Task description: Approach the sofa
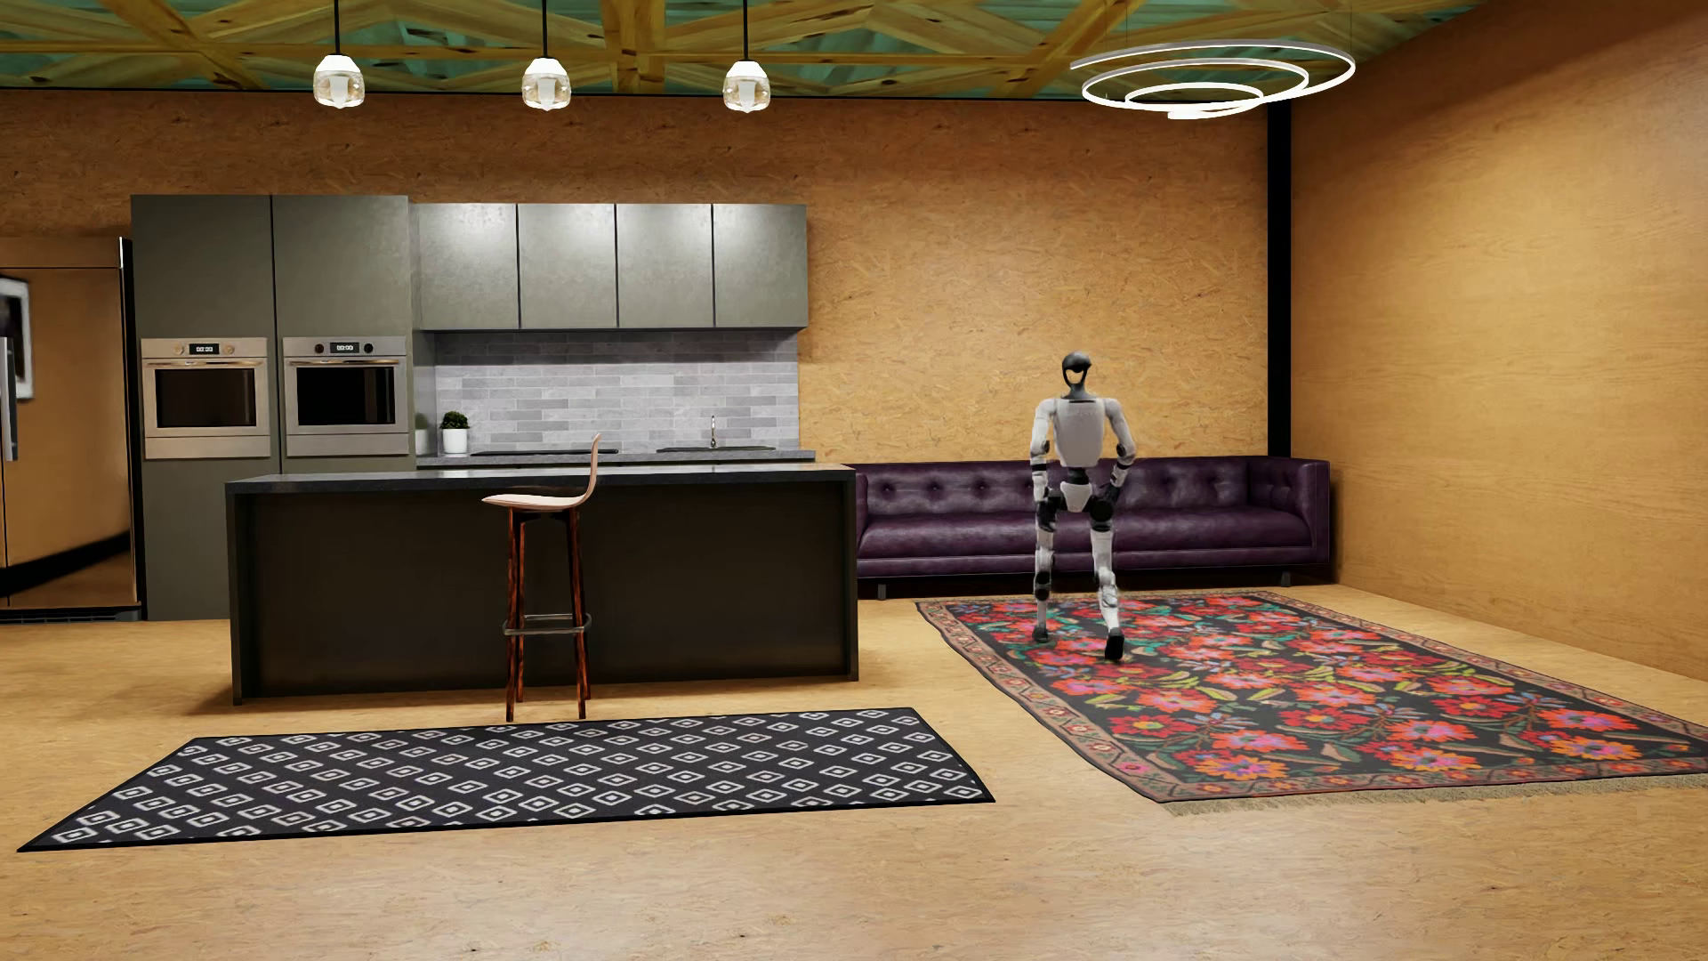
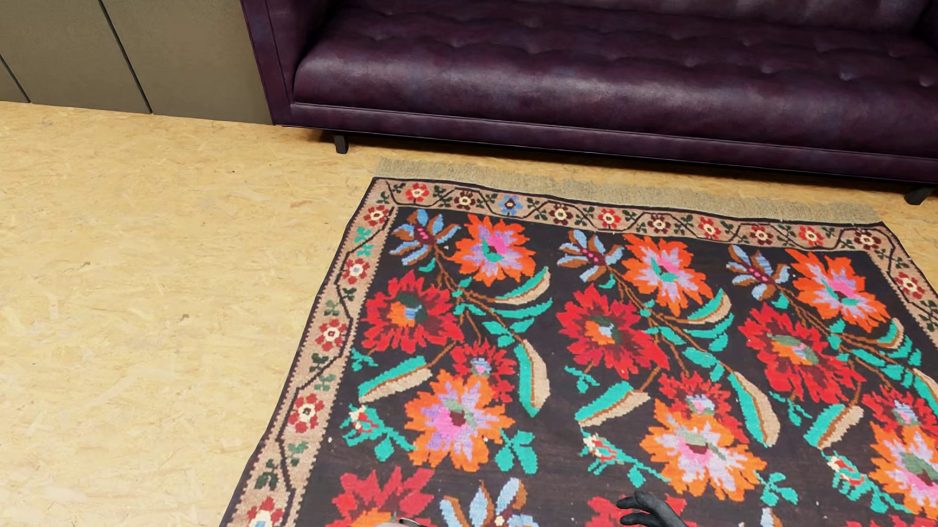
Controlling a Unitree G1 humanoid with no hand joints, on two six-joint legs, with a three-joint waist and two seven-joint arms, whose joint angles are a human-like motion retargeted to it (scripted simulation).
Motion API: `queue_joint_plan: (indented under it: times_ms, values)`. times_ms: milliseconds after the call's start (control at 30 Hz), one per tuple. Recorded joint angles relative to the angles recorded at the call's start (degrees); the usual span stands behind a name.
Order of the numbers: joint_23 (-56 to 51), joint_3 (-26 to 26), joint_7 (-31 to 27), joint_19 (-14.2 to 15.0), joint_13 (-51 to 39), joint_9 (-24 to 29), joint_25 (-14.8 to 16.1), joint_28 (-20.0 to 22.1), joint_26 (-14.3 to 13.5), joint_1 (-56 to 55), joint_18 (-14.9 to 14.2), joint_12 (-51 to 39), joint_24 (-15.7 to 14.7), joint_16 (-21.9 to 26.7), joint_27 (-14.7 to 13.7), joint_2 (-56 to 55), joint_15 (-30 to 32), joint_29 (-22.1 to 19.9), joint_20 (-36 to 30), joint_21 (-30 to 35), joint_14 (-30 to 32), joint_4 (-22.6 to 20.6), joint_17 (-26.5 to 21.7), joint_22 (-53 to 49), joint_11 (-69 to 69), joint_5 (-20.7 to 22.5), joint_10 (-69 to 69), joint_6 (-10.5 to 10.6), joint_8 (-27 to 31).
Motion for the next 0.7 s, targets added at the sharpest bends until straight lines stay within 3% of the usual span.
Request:
queue_joint_plan:
  times_ms: [33, 67, 100, 133, 167, 233, 300, 367, 400, 433, 467, 500, 567, 633, 667, 700]
  values:
    - [4.8, -1.0, 0.0, 0.0, 1.1, -0.3, 0.0, 0.0, 0.0, -0.3, 0.0, -0.7, 0.0, 0.0, 0.0, -2.5, 11.4, 0.0, -1.5, 0.9, 7.5, -2.7, 1.4, 1.0, 9.2, -2.8, 4.8, -2.0, 0.0]
    - [10.5, -2.4, 0.0, 0.0, 2.4, 0.4, 0.0, 0.0, 0.0, 2.8, 0.0, -1.7, 0.0, 0.2, 0.0, -5.0, 21.0, 0.0, -1.1, 2.5, 7.4, -4.5, 2.5, 0.9, 19.0, -3.6, 8.0, -2.3, 0.0]
    - [15.2, -3.8, 0.0, 0.0, 3.2, 1.0, 0.0, 0.0, 0.0, 6.3, 0.0, -3.9, 0.0, -0.5, 0.0, -11.8, 20.2, 0.0, -0.2, 5.5, 5.9, -6.0, 1.9, -0.1, 31.2, -3.6, 8.4, -1.6, 0.0]
    - [20.1, -6.4, 0.0, 0.0, 2.9, 2.3, 0.0, 0.0, 0.0, 11.9, 0.0, -5.6, 0.0, 0.2, 0.0, -17.6, 11.1, 0.0, 1.6, 9.0, 3.0, -7.2, 2.6, -3.1, 40.9, -4.4, 6.9, -1.8, 0.0]
    - [23.7, -10.9, 0.0, 0.0, 4.1, 2.3, 0.0, 0.0, 0.0, 17.3, 0.0, -7.8, 0.0, 0.2, 0.0, -22.4, 2.3, 0.0, 3.5, 11.0, 0.0, -7.2, 2.4, -5.5, 45.4, -3.6, 5.5, -0.4, 0.0]
    - [27.5, -18.3, 0.0, 0.0, 8.4, 2.0, 0.0, 0.0, 0.0, 27.3, 0.0, -13.0, 0.0, 1.2, 0.0, -31.4, -3.5, 0.0, 7.5, 13.4, -6.9, -5.8, 1.9, -11.9, 41.0, -2.4, 1.4, 1.7, 0.0]
    - [28.6, -23.7, 0.0, 0.0, 13.3, 1.3, 0.0, 0.0, 0.0, 36.3, 0.0, -17.5, 0.0, 2.3, 0.0, -36.3, -1.4, 0.0, 14.3, 14.6, -14.3, -3.3, 0.7, -18.6, 22.3, -2.0, -2.8, 3.1, 0.0]
    - [28.7, -26.7, 0.0, 0.0, 16.3, 0.0, 0.0, 0.0, 0.0, 43.4, 0.0, -22.3, 0.0, 2.8, 0.0, -39.4, 10.3, 0.0, 22.1, 14.7, -21.7, -3.0, -0.1, -22.9, 0.1, -3.2, -6.3, 2.5, 0.0]
    - [28.7, -28.0, 0.0, 0.0, 17.0, -1.0, 0.0, 0.0, 0.0, 45.0, 0.0, -24.5, 0.0, 3.0, 0.0, -40.8, 30.1, 0.0, 25.1, 15.0, -23.9, -2.1, -0.3, -24.7, -3.6, -3.5, -6.3, 2.6, 0.0]
    - [29.5, -29.7, 0.0, 0.0, 17.1, -1.6, 0.0, 0.0, 0.0, 45.4, 0.0, -26.0, 0.0, 3.4, 0.0, -42.2, 41.8, 0.0, 27.7, 15.1, -24.6, -1.0, -0.2, -26.8, -29.0, -3.6, -5.2, 2.6, 0.0]
    - [30.6, -29.5, 0.0, 0.0, 17.6, -2.2, 0.0, 0.0, 0.0, 47.9, 0.0, -26.9, 0.0, 3.4, 0.0, -44.9, 41.8, 0.0, 28.0, 13.1, -23.9, -1.0, 0.3, -27.0, -7.0, -3.4, -4.8, 2.4, 0.0]
    - [31.2, -30.6, 0.0, 0.0, 17.4, -2.2, 0.0, 0.0, 0.0, 49.2, 0.0, -26.1, 0.0, 3.4, 0.0, -45.3, 26.6, 0.0, 29.1, 12.2, -21.5, 0.9, 0.8, -28.1, -2.8, -2.1, -2.1, 2.8, 0.0]
    - [32.7, -29.5, 0.0, 0.0, 17.9, -3.8, 0.0, 0.0, 0.0, 47.3, 0.0, -21.3, 0.0, 1.3, 0.0, -44.8, 10.1, 0.0, 31.0, 11.6, -9.1, 3.8, 1.1, -27.3, 4.2, 3.3, 11.8, 3.8, 0.0]
    - [30.1, -28.4, 0.0, 0.0, 16.1, -1.1, 0.0, 0.0, 0.0, 40.0, 0.0, -18.7, 0.0, -1.9, 0.0, -35.7, 2.3, 0.0, 29.2, 9.6, 1.0, 6.1, 1.5, -19.8, 8.8, 4.2, 35.3, 4.7, 0.0]
    - [30.7, -26.7, 0.0, 0.0, 13.6, -0.2, 0.0, 0.0, 0.0, 34.7, 0.0, -19.2, 0.0, -2.5, 0.0, -32.7, 0.4, 0.0, 25.3, 8.7, 1.1, 5.4, 1.6, -14.0, 8.5, 4.9, 45.5, 4.4, 0.0]
    - [25.8, -22.9, 0.0, 0.0, 10.9, 0.6, 0.0, 0.0, 0.0, 30.0, 0.0, -19.2, 0.0, -1.0, 0.0, -30.2, 0.4, 0.0, 15.3, 9.4, 1.3, 6.1, 1.2, -11.3, 6.5, 6.5, 50.1, 4.1, 0.0]
